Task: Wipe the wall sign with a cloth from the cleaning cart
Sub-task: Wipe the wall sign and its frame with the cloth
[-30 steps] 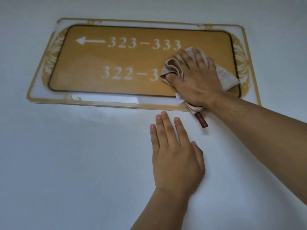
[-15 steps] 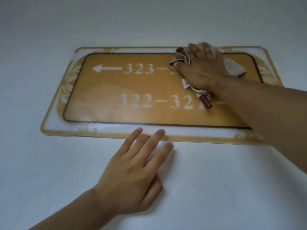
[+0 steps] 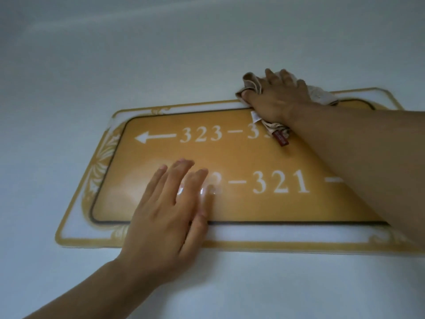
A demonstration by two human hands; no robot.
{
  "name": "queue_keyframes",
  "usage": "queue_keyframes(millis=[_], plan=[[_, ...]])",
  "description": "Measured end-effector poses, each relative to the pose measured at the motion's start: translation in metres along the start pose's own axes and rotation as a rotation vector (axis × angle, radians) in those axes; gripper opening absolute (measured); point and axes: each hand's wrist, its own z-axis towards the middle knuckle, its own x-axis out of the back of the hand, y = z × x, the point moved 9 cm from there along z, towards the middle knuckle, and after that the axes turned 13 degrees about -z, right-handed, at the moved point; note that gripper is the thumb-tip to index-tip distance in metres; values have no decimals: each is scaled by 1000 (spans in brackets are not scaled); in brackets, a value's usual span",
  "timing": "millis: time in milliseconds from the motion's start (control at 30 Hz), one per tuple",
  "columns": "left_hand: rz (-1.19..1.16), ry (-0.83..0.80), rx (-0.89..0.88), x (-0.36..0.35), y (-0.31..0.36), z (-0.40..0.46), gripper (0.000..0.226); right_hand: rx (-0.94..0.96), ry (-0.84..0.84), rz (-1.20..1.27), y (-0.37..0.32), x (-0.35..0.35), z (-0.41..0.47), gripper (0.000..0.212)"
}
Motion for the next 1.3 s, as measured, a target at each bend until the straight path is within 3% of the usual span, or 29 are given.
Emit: queue_keyframes(millis=[67, 233, 833, 1300], plan=[[4, -12, -20, -6, 0, -16, 51, 13, -19, 38, -7, -2, -1, 82], [-53, 161, 143, 19, -24, -22, 48, 63, 28, 12, -32, 16, 9, 83], [-30, 58, 168, 9, -23, -29, 54, 24, -4, 9, -46, 12, -88, 73], [-75, 28, 211, 11, -17, -72, 59, 136, -20, -42, -80, 9, -223, 72]])
